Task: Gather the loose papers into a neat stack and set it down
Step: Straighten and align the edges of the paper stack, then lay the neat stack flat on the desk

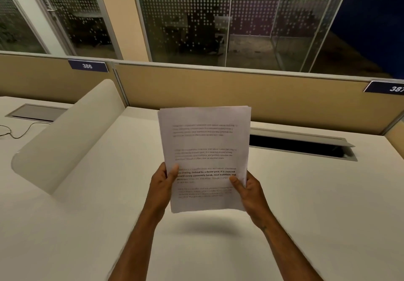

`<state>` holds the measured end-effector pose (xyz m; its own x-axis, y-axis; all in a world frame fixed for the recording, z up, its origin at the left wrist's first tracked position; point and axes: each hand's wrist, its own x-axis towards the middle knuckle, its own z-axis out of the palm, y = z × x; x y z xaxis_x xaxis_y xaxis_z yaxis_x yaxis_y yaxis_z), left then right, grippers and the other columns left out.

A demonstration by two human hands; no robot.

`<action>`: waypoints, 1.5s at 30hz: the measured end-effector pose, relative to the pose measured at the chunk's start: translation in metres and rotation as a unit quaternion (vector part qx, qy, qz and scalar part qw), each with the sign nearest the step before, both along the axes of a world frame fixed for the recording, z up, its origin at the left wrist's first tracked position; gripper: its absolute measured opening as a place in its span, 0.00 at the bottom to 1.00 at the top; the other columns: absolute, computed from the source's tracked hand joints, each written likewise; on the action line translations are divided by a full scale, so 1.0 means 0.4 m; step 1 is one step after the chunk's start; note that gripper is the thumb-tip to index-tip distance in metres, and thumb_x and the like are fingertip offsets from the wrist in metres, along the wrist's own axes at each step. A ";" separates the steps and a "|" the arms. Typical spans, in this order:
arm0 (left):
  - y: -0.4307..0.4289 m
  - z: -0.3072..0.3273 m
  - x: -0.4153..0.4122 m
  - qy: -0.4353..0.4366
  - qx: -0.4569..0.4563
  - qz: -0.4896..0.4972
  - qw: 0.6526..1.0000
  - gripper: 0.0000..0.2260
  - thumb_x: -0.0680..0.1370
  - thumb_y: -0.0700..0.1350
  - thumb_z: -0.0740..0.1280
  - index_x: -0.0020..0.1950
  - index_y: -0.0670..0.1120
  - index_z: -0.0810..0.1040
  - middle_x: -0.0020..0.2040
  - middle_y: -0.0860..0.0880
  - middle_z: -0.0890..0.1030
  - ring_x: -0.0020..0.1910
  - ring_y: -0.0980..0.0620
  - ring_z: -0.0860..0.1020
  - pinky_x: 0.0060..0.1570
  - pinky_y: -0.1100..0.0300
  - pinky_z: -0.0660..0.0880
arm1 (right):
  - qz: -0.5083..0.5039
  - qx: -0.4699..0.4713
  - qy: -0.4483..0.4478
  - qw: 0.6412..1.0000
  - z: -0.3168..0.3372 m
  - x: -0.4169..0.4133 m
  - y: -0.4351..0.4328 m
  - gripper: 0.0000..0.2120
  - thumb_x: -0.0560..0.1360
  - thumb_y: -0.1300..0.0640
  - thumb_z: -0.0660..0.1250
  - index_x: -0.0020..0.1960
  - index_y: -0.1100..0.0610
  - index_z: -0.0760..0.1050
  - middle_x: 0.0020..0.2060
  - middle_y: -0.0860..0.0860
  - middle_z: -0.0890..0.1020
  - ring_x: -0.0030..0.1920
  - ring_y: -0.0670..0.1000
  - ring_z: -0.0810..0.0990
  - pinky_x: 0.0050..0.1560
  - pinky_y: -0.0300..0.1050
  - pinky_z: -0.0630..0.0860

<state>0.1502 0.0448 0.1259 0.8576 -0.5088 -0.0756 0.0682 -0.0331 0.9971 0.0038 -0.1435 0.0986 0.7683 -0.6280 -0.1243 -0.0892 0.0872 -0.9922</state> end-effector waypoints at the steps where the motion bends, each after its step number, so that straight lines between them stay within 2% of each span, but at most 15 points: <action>1: -0.006 -0.001 -0.004 -0.008 -0.005 0.016 1.000 0.09 0.84 0.50 0.61 0.61 0.56 0.79 0.53 0.59 0.87 0.50 0.57 0.85 0.41 0.65 0.82 | 0.005 0.002 0.002 1.000 -0.003 -0.001 0.002 0.08 0.79 0.49 0.66 0.55 0.38 0.80 0.50 0.39 0.87 0.48 0.41 0.85 0.40 0.34 0.81; 4: -0.014 -0.009 -0.024 -0.024 -0.015 0.049 0.998 0.09 0.85 0.49 0.58 0.57 0.58 0.78 0.50 0.60 0.86 0.48 0.55 0.85 0.40 0.63 0.83 | 0.018 -0.002 0.014 1.000 -0.010 -0.006 0.003 0.08 0.80 0.52 0.67 0.56 0.40 0.80 0.51 0.42 0.87 0.49 0.41 0.85 0.43 0.33 0.81; 8: -0.011 -0.032 -0.045 -0.021 -0.025 0.065 0.997 0.16 0.86 0.48 0.57 0.49 0.66 0.80 0.48 0.57 0.86 0.47 0.53 0.85 0.44 0.57 0.85 | 0.028 -0.012 0.023 0.999 -0.020 -0.012 0.000 0.10 0.78 0.50 0.67 0.59 0.42 0.78 0.49 0.38 0.86 0.49 0.40 0.85 0.42 0.31 0.81; 12: -0.003 -0.094 -0.065 0.001 -0.006 0.074 0.997 0.09 0.84 0.53 0.58 0.54 0.61 0.78 0.50 0.54 0.85 0.50 0.52 0.84 0.46 0.55 0.84 | 0.034 -0.006 0.051 0.998 -0.063 -0.021 0.011 0.11 0.78 0.48 0.66 0.60 0.43 0.78 0.50 0.41 0.87 0.51 0.44 0.86 0.45 0.35 0.83; 15: 0.008 -0.170 -0.091 0.022 0.029 0.071 0.997 0.09 0.83 0.54 0.58 0.58 0.56 0.76 0.54 0.51 0.84 0.51 0.54 0.84 0.45 0.60 0.82 | 0.041 0.021 0.087 0.995 -0.126 -0.030 0.021 0.10 0.81 0.52 0.65 0.61 0.46 0.78 0.51 0.42 0.87 0.53 0.44 0.85 0.48 0.35 0.82; 19: 0.014 -0.262 -0.122 0.027 0.092 0.082 0.992 0.07 0.85 0.52 0.57 0.54 0.56 0.74 0.49 0.57 0.84 0.48 0.61 0.82 0.43 0.69 0.79 | 0.035 0.034 0.110 0.993 -0.192 -0.032 0.031 0.14 0.82 0.53 0.62 0.66 0.52 0.77 0.57 0.46 0.86 0.54 0.41 0.85 0.53 0.36 0.81; 21: 0.013 -0.297 -0.128 0.025 0.125 0.088 0.988 0.08 0.86 0.49 0.56 0.52 0.55 0.73 0.48 0.55 0.84 0.47 0.59 0.82 0.42 0.68 0.79 | 0.032 0.031 0.115 0.992 -0.217 -0.029 0.035 0.15 0.83 0.53 0.61 0.69 0.52 0.75 0.61 0.47 0.84 0.59 0.44 0.83 0.62 0.43 0.80; 23: 0.005 -0.317 -0.120 0.021 0.152 0.089 0.984 0.09 0.86 0.48 0.55 0.49 0.53 0.72 0.47 0.52 0.83 0.45 0.53 0.82 0.38 0.68 0.79 | 0.016 0.030 0.128 0.991 -0.236 -0.022 0.032 0.14 0.84 0.54 0.60 0.69 0.51 0.73 0.62 0.48 0.83 0.62 0.48 0.82 0.66 0.47 0.77; 25: -0.014 -0.319 -0.091 0.018 0.172 0.082 0.982 0.11 0.86 0.48 0.55 0.46 0.50 0.71 0.44 0.49 0.82 0.41 0.49 0.81 0.34 0.67 0.78 | -0.009 0.022 0.148 0.989 -0.242 -0.003 0.017 0.11 0.84 0.54 0.60 0.65 0.51 0.74 0.60 0.50 0.83 0.59 0.49 0.82 0.63 0.48 0.79; 28: -0.066 -0.303 -0.013 0.012 0.201 0.059 0.978 0.13 0.86 0.48 0.55 0.44 0.49 0.70 0.41 0.49 0.80 0.38 0.52 0.80 0.30 0.68 0.75 | -0.056 -0.017 0.171 0.983 -0.231 0.048 -0.026 0.10 0.82 0.53 0.64 0.61 0.55 0.75 0.59 0.53 0.84 0.55 0.50 0.83 0.57 0.47 0.81; 29: -0.089 -0.298 0.018 0.013 0.209 0.048 0.977 0.12 0.87 0.48 0.54 0.46 0.48 0.71 0.42 0.50 0.80 0.40 0.52 0.80 0.33 0.67 0.75 | -0.074 -0.029 0.169 0.982 -0.223 0.069 -0.042 0.12 0.82 0.53 0.64 0.63 0.56 0.75 0.60 0.52 0.83 0.55 0.51 0.83 0.57 0.48 0.81; 32: -0.166 -0.285 0.106 0.016 0.216 0.025 0.976 0.11 0.87 0.48 0.54 0.57 0.43 0.72 0.50 0.49 0.80 0.49 0.45 0.81 0.46 0.55 0.77 | -0.116 -0.066 0.174 0.976 -0.205 0.139 -0.088 0.18 0.83 0.54 0.62 0.72 0.56 0.72 0.62 0.52 0.82 0.60 0.54 0.81 0.62 0.53 0.80; 36: -0.273 -0.279 0.208 0.015 0.234 0.019 0.972 0.14 0.87 0.46 0.54 0.66 0.40 0.72 0.58 0.43 0.79 0.53 0.44 0.78 0.53 0.53 0.75 | -0.152 -0.096 0.187 0.966 -0.217 0.227 -0.157 0.18 0.85 0.54 0.56 0.73 0.55 0.70 0.62 0.53 0.82 0.55 0.50 0.80 0.49 0.38 0.78; 42: -0.402 -0.313 0.321 0.008 0.279 0.011 0.960 0.16 0.87 0.43 0.54 0.69 0.37 0.72 0.65 0.37 0.80 0.62 0.37 0.79 0.63 0.46 0.77 | -0.169 -0.098 0.224 0.955 -0.262 0.331 -0.251 0.20 0.86 0.55 0.54 0.76 0.57 0.68 0.65 0.57 0.80 0.62 0.58 0.81 0.59 0.52 0.82; 45: -0.436 -0.339 0.369 -0.022 0.310 0.002 0.950 0.16 0.87 0.41 0.54 0.70 0.38 0.74 0.65 0.37 0.81 0.63 0.37 0.79 0.65 0.44 0.76 | -0.175 -0.111 0.246 0.947 -0.290 0.372 -0.290 0.20 0.86 0.55 0.53 0.75 0.58 0.70 0.64 0.58 0.81 0.61 0.58 0.82 0.59 0.50 0.81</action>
<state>0.2978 -0.1296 -0.0099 0.8692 -0.3743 -0.3231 0.0280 -0.6151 0.7879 0.1525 -0.2597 -0.0174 0.3911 -0.8862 -0.2483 -0.5502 -0.0089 -0.8350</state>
